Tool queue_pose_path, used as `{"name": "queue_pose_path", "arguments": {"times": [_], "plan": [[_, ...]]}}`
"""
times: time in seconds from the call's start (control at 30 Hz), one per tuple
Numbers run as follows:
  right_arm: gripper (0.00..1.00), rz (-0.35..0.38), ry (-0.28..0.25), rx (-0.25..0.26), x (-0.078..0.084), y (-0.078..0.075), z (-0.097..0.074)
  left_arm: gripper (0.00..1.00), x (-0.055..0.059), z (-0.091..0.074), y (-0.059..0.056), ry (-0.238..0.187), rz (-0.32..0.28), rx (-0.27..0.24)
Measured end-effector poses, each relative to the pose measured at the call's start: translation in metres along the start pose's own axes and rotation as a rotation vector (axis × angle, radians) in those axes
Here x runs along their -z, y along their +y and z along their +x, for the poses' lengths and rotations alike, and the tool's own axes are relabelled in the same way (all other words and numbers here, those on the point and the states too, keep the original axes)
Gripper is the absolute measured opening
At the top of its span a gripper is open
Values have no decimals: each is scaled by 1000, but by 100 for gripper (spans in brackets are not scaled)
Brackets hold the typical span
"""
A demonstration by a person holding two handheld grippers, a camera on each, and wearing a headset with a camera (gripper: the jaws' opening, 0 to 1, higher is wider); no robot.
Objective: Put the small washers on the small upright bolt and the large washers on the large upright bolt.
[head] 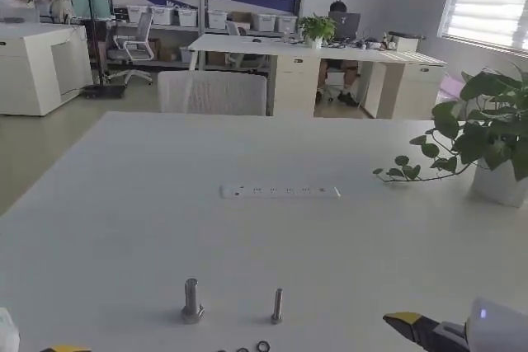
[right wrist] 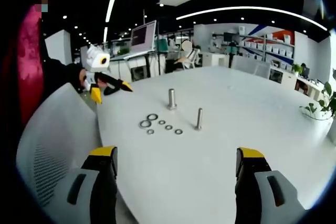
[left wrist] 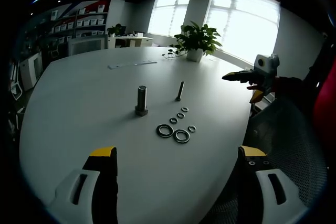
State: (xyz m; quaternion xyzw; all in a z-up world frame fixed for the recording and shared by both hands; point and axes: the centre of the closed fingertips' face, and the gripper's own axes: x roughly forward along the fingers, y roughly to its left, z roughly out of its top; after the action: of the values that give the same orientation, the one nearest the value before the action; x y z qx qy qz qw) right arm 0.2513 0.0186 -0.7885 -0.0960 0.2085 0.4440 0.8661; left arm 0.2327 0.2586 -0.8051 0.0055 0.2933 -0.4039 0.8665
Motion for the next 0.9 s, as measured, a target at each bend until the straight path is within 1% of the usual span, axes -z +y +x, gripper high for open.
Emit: {"name": "queue_pose_path", "arguments": {"times": [0.4,0.9], "plan": [[94,-2,3,-1,0,-1,0,95,0,1,1,-2,-1,-1],[93,0,3,-4,1,0,0,95,0,3,-1,-1,1,2]]}}
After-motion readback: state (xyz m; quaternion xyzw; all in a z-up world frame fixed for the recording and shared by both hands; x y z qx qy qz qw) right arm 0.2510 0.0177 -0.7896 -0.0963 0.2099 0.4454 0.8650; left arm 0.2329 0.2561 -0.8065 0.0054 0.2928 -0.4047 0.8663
